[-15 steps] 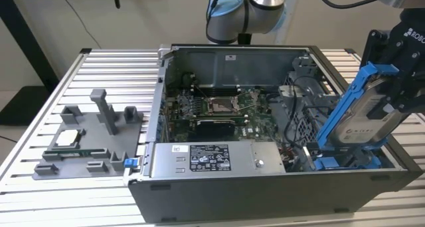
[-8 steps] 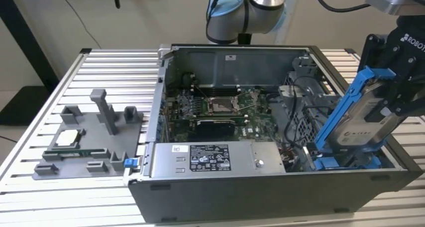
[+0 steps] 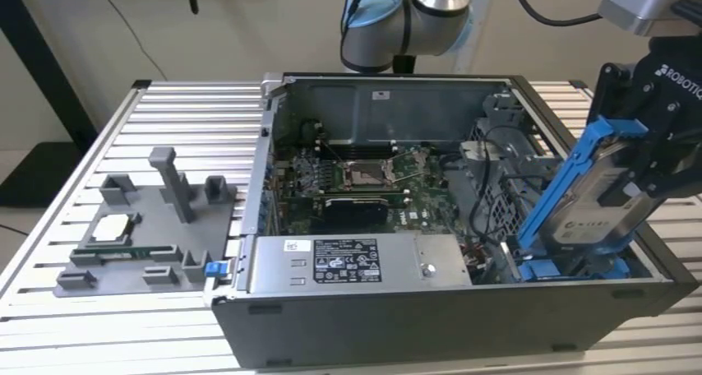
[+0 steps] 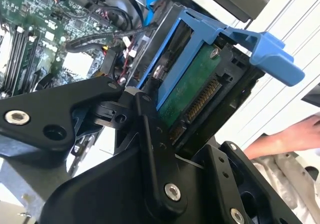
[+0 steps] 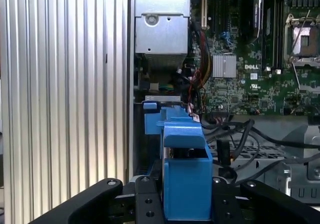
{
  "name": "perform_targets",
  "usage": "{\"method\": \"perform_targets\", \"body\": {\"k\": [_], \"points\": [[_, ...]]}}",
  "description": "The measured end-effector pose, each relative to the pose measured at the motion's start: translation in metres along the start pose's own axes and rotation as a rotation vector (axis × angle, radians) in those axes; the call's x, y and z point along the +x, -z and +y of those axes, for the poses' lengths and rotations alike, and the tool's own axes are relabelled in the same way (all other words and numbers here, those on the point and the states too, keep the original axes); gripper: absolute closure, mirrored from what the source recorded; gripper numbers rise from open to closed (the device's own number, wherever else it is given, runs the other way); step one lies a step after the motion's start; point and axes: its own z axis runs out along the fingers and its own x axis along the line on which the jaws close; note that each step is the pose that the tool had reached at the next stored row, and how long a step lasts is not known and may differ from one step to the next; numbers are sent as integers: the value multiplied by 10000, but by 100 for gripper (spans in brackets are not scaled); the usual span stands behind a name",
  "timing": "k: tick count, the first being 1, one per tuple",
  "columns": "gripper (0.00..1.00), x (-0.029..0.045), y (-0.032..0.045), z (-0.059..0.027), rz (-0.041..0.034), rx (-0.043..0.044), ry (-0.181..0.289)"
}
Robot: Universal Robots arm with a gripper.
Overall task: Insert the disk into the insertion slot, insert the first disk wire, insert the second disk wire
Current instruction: 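Insert the disk into the insertion slot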
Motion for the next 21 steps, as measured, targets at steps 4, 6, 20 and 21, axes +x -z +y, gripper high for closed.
{"method": "perform_targets", "body": {"k": [4, 6, 20, 21], "points": [[100, 0, -40, 25, 0, 0, 1], [100, 0, -62, 28, 1, 0, 1], [100, -33, -173, 25, -18, 0, -10], [100, -33, -182, 25, -17, 0, -10]]}}
